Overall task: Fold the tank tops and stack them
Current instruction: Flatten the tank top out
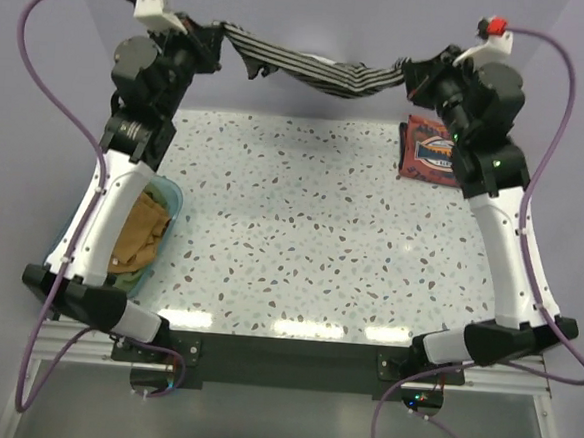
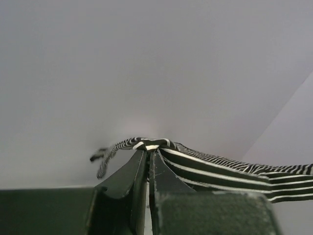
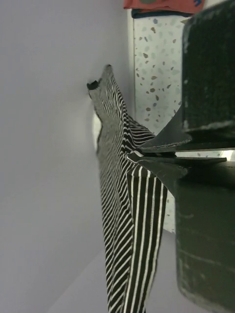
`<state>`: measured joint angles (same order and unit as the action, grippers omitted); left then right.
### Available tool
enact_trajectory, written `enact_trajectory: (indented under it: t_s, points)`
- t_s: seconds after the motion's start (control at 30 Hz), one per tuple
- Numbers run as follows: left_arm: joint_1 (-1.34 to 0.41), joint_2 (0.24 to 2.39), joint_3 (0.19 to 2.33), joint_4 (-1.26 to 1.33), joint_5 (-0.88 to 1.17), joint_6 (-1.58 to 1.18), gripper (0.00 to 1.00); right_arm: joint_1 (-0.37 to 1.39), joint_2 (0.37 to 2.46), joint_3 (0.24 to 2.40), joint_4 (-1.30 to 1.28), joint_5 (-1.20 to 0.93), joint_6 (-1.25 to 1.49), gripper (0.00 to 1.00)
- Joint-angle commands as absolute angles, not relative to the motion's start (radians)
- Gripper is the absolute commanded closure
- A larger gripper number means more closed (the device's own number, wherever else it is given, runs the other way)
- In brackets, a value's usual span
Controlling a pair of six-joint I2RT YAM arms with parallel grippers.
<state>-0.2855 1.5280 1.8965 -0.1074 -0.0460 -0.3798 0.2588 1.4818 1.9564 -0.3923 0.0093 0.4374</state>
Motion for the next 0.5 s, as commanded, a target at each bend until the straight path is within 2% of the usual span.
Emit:
enact_trajectory:
  t_s: [0.0,0.03,0.07,0.1,0.2,0.23,0.3,0.47]
  points:
    - [-0.279,1.397,1.589,0.021,-0.006,-0.48,1.0,0.256,1.424,1.598,-0.367,0.029,0.452,1.0]
    - [-0.279,1.367,1.393,0.034,-0.012,-0.517,1.0,0.256,1.399,1.516,-0.373,0.052,0.465,1.0]
    - [-0.279,1.338,1.294,0.052,-0.006,-0.558,1.0,0.256,1.35,1.435,-0.391,0.066,0.492,1.0]
    - [-0.279,1.286,1.106,0.049,-0.009,-0.643,1.0,0.255,1.327,1.278,-0.402,0.078,0.508,1.0]
    - [-0.281,1.186,0.826,0.063,-0.006,-0.805,1.0,0.253,1.241,0.985,-0.4,0.1,0.56,1.0]
    - [-0.282,1.168,0.664,0.069,0.024,-0.836,1.0,0.252,1.226,0.927,-0.405,0.101,0.571,1.0]
    - [-0.284,1.144,0.483,0.097,0.086,-0.885,1.0,0.247,1.21,0.806,-0.422,0.084,0.578,1.0]
    - [-0.317,1.117,0.342,0.037,0.133,-0.914,1.0,0.238,1.224,0.706,-0.485,0.051,0.587,1.0]
